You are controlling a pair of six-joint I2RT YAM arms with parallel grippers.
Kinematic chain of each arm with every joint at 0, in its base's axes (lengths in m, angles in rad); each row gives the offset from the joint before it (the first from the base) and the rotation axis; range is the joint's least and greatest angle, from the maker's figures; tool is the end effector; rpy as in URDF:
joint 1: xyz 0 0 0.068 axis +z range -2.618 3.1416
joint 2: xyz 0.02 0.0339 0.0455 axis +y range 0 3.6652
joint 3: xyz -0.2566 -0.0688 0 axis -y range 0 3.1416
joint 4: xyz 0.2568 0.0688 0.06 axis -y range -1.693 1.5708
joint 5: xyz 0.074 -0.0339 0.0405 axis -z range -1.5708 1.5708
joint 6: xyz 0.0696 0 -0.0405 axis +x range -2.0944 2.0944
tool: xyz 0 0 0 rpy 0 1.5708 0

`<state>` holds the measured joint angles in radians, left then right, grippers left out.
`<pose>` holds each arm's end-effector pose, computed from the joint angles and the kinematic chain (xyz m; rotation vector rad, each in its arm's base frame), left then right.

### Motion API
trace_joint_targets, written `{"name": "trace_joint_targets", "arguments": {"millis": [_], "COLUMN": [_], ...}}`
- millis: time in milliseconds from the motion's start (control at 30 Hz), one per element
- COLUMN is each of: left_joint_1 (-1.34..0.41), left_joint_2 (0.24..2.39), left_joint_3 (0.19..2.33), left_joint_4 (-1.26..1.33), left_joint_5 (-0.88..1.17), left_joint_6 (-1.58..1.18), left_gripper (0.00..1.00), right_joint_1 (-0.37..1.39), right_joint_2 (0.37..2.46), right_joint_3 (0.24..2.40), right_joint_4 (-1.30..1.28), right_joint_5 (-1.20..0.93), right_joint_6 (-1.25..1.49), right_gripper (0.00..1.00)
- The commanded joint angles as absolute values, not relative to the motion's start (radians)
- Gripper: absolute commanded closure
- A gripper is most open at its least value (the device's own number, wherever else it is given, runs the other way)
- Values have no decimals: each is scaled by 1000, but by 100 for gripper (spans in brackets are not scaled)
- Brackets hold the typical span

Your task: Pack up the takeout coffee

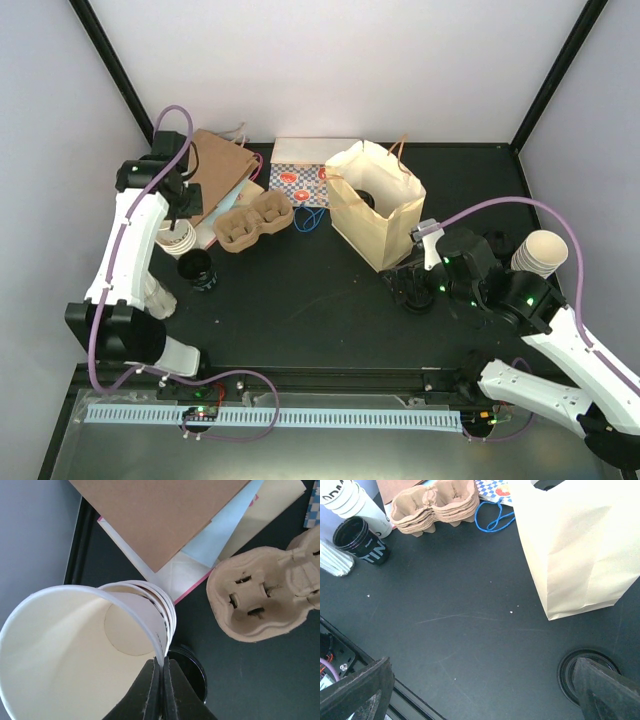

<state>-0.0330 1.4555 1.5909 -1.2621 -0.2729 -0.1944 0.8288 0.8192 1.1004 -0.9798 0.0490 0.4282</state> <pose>0.2979 0.0089 0.3352 -0.2962 2.6409 0.2943 0.1274 0.1339 0.3376 -0.4397 2.3004 0.5952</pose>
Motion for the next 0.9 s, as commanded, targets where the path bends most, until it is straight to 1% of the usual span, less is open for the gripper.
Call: {"name": "trace_joint_targets", "arguments": {"millis": [0, 100, 200, 233, 300, 533, 633, 767, 867], "left_joint_1": [-32, -33, -48, -67, -132, -458, -580, -732, -824], "left_joint_2": [1402, 1353, 1312, 1299, 1270, 1216, 1203, 1192, 1204], "left_joint_3": [1682, 1703, 1726, 1724, 1711, 1633, 1564, 1449, 1388], "left_joint_4": [-1273, -1246, -1243, -1239, -1234, -1248, -1250, -1188, -1150], "left_joint_5": [-238, -202, -79, -29, 0, -71, -133, -154, -183], "left_joint_6": [-192, -174, -186, -198, -229, -358, -429, -496, -532], "left_gripper": [98, 97, 96, 96, 97, 98, 98, 98, 98], "right_joint_1": [823, 824, 823, 823, 823, 822, 823, 823, 822], "right_joint_2": [815, 817, 831, 840, 861, 917, 916, 906, 900], "right_joint_3": [1104, 1094, 1089, 1090, 1094, 1063, 1031, 976, 932], "right_joint_4": [-971, -963, -963, -967, -980, -983, -965, -946, -923], "right_joint_5": [43, 42, 58, 72, 107, 174, 195, 258, 268], "right_joint_6": [436, 435, 438, 440, 448, 520, 570, 631, 666], "right_gripper": [0, 0, 0, 0, 0, 0, 0, 0, 0]}}
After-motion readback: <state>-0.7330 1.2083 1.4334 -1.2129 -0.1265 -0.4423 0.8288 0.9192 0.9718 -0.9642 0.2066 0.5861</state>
